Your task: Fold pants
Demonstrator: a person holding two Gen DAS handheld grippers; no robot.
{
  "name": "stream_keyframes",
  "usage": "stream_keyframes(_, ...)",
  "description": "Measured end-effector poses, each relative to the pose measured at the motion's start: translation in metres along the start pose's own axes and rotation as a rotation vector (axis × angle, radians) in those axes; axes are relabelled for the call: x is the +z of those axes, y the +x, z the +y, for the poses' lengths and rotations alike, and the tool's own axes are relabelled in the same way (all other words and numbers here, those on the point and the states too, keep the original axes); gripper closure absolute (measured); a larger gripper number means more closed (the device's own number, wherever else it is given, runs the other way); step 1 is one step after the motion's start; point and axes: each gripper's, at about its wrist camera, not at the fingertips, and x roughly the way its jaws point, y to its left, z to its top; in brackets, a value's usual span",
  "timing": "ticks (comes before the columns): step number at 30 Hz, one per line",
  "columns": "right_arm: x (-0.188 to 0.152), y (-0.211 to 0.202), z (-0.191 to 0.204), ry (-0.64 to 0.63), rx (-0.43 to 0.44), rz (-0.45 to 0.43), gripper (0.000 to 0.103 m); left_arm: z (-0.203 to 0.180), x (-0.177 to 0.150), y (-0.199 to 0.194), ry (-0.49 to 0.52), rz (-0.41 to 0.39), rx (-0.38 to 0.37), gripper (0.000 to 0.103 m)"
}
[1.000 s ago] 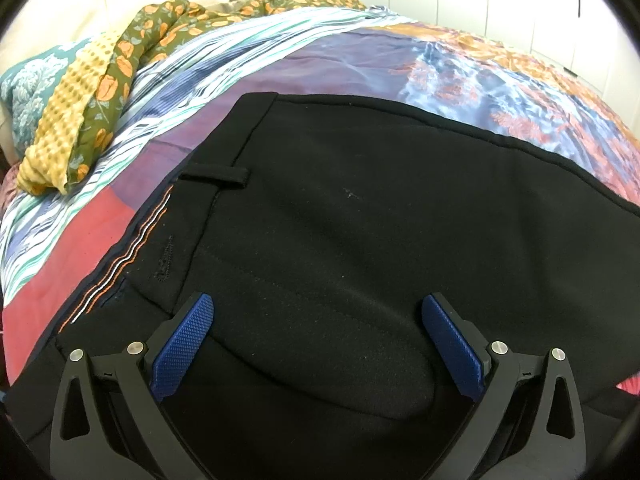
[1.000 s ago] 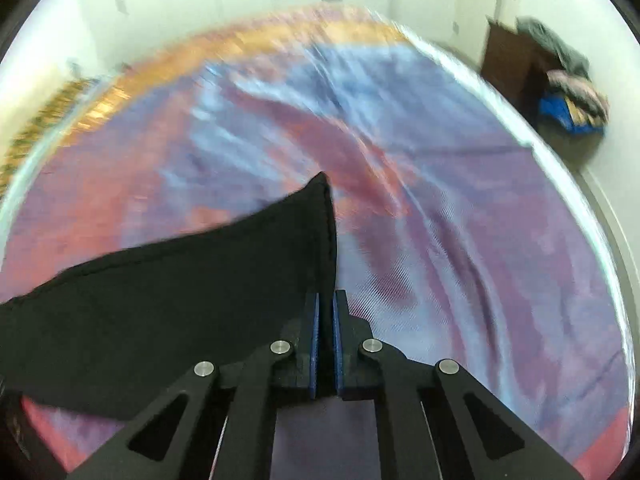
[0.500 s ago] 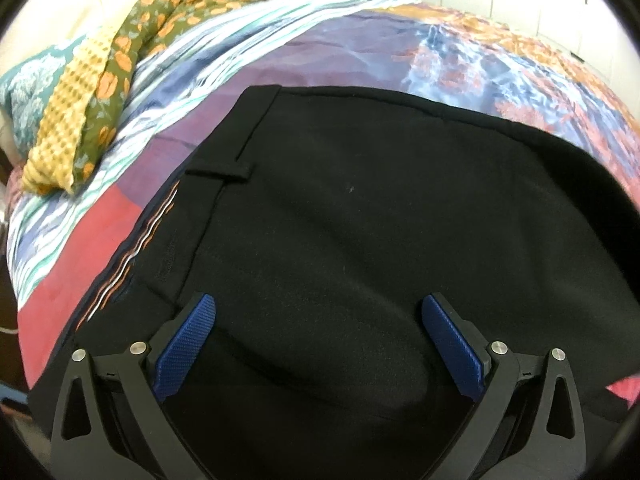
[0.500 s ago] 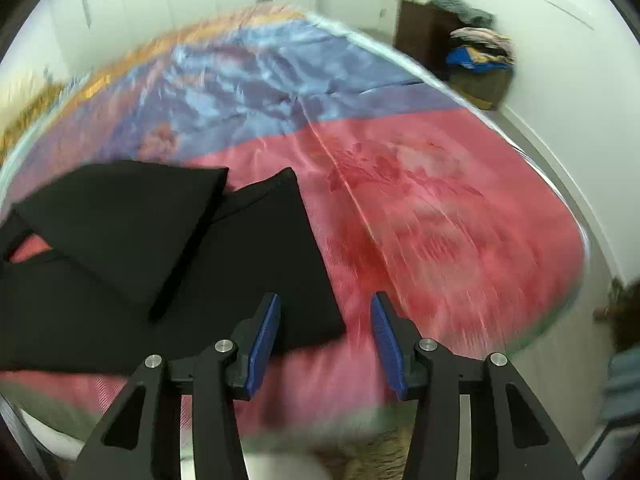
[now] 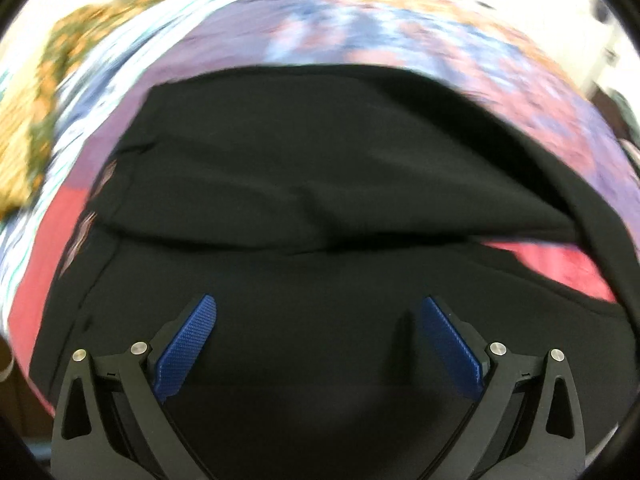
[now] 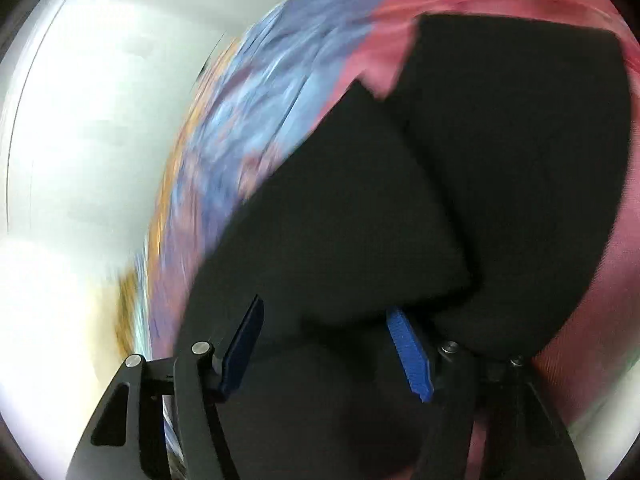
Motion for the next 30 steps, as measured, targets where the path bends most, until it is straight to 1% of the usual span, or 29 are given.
stream_keyframes(1, 0.002, -0.001, 0.007, -0.049, 0.006, -0.022, 0.087, -0.008, 0.008, -0.002, 0.006, 0.0, -0.052, 0.001)
stream_keyframes(2, 0.003, -0.002, 0.018, -0.105, -0.001, -0.031, 0.098, -0.012, 0.017, -0.004, 0.0, -0.002, -0.096, 0.001)
stream_keyframes(4, 0.003, -0.02, 0.04, -0.2, 0.056, -0.042, 0.098, -0.022, 0.043, -0.005, -0.057, -0.014, -0.212, 0.001)
stream_keyframes(6, -0.002, -0.049, 0.065, -0.321, 0.103, -0.059, 0.098, -0.027, 0.075, 0.002, -0.148, -0.014, -0.337, 0.001)
stream_keyframes(7, -0.003, -0.057, 0.073, -0.357, 0.122, -0.06, 0.098, -0.03, 0.093, 0.014, -0.208, 0.008, -0.405, 0.001)
stream_keyframes(8, -0.006, -0.074, 0.083, -0.406, 0.15, -0.063, 0.098, -0.032, 0.104, 0.025, -0.249, 0.034, -0.437, 0.001)
stream_keyframes(9, -0.002, -0.077, 0.091, -0.432, 0.171, -0.063, 0.098, -0.034, 0.113, 0.037, -0.285, 0.058, -0.445, 0.001)
stream_keyframes(11, -0.005, -0.104, 0.102, -0.495, 0.216, -0.061, 0.098, -0.036, 0.13, 0.065, -0.368, 0.111, -0.431, 0.001)
stream_keyframes(14, -0.008, -0.143, 0.11, -0.568, 0.286, -0.056, 0.098, -0.039, 0.139, 0.086, -0.41, 0.163, -0.418, 0.002)
stream_keyframes(15, -0.011, -0.156, 0.11, -0.592, 0.324, -0.047, 0.098, -0.038, 0.14, 0.088, -0.413, 0.166, -0.41, 0.011)
stream_keyframes(16, -0.011, -0.162, 0.108, -0.607, 0.347, -0.035, 0.098, -0.036, 0.142, 0.086, -0.41, 0.162, -0.409, 0.045)
stream_keyframes(17, -0.012, -0.167, 0.106, -0.62, 0.349, -0.024, 0.098, -0.035, 0.138, 0.082, -0.407, 0.171, -0.402, 0.063)
stream_keyframes(18, -0.011, -0.169, 0.104, -0.634, 0.335, -0.014, 0.098, -0.03, 0.135, 0.077, -0.408, 0.188, -0.376, 0.099)
stream_keyframes(19, -0.009, -0.166, 0.102, -0.645, 0.311, -0.009, 0.098, -0.021, 0.131, 0.062, -0.411, 0.168, -0.426, 0.096)
stream_keyframes(20, -0.004, -0.16, 0.099, -0.655, 0.27, -0.009, 0.098, -0.012, 0.128, 0.045, -0.407, 0.131, -0.466, 0.096)
stream_keyframes(21, 0.003, -0.152, 0.097, -0.651, 0.253, -0.012, 0.098, -0.005, 0.127, 0.026, -0.394, 0.09, -0.486, 0.096)
stream_keyframes(22, 0.01, -0.141, 0.096, -0.637, 0.255, -0.011, 0.098, 0.007, 0.121, -0.014, -0.368, 0.007, -0.499, 0.095)
stream_keyframes(24, 0.022, -0.126, 0.1, -0.623, 0.282, -0.018, 0.098, 0.026, 0.102, -0.082, -0.32, -0.148, -0.492, 0.095)
stream_keyframes(25, 0.028, -0.117, 0.107, -0.623, 0.301, -0.021, 0.098, 0.037, 0.084, -0.119, -0.295, -0.237, -0.48, 0.09)
stream_keyframes(26, 0.033, -0.11, 0.112, -0.625, 0.32, -0.018, 0.098, 0.046, 0.065, -0.142, -0.283, -0.293, -0.457, 0.088)
stream_keyframes(27, 0.036, -0.104, 0.115, -0.628, 0.324, -0.012, 0.098, 0.055, 0.048, -0.157, -0.284, -0.327, -0.423, 0.081)
stream_keyframes(28, 0.038, -0.1, 0.116, -0.633, 0.316, -0.005, 0.098, 0.061, 0.02, -0.166, -0.298, -0.35, -0.383, 0.074)
stream_keyframes(29, 0.04, -0.094, 0.113, -0.639, 0.296, 0.005, 0.098, 0.064, -0.014, -0.162, -0.335, -0.337, -0.348, 0.07)
stream_keyframes(30, 0.041, -0.088, 0.103, -0.64, 0.255, 0.019, 0.098, 0.065, -0.035, -0.151, -0.365, -0.302, -0.339, 0.066)
